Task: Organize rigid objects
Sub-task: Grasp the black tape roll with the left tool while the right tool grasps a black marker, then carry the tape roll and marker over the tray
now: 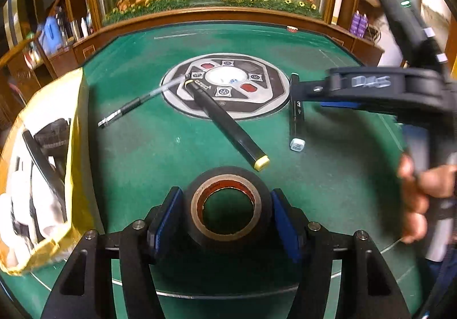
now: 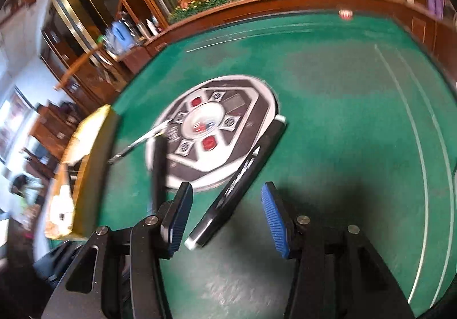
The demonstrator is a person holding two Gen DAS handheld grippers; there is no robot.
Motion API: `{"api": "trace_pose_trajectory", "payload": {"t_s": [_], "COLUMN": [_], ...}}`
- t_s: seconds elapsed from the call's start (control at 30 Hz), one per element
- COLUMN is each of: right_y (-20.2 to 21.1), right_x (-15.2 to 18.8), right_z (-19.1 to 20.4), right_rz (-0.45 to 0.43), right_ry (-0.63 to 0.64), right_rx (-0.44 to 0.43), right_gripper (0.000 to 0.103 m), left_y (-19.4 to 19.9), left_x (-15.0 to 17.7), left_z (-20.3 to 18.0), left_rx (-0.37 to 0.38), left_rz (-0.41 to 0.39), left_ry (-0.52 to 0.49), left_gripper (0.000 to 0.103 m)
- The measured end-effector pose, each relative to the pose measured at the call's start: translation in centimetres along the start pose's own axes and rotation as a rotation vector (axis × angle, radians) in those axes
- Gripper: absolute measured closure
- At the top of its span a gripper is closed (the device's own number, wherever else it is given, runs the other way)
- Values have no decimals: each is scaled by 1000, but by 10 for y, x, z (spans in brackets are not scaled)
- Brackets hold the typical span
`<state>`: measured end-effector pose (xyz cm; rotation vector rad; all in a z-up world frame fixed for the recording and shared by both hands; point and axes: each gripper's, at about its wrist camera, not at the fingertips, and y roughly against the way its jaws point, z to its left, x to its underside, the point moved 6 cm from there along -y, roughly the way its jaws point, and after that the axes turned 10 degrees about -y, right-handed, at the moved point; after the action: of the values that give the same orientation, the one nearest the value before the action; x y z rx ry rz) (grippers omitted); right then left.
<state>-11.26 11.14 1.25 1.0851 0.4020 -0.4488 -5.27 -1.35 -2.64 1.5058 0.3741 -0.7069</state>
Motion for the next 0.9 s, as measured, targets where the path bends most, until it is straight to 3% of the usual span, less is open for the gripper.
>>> {"api": "trace_pose_trajectory", "payload": {"t_s": [0.07,0.13,0.23,0.3,0.47,0.63,0.9], "right_y": [-13,-24,-28,-25,-11,9,28], "right_x": [-4,-4,-5,-3,0,3,18], "right_z": [2,2,1,-3,-14,4,46], "right_rz": [3,31,21,32,51,34,31], "right_ry": [43,54,100,92,-12,-3,76], "right_rx": [88,121,162,123,-22,-141,-258], "right_gripper": [55,72,79,89,89,89,89], "left_y": [-2,-8,-9,-8,-6,-1,18], "left_x": [0,3,3,3,4,2,2], "left_z": [0,0,-2,-1,5,7,10], "left_rx": [12,19,5,14,32,2,-32], "left_rz": [11,33,35,29,17,-1,-37], "left_ry": [6,8,-2,9,44,59,66], "left_gripper": [37,37,37,38,38,38,38]}}
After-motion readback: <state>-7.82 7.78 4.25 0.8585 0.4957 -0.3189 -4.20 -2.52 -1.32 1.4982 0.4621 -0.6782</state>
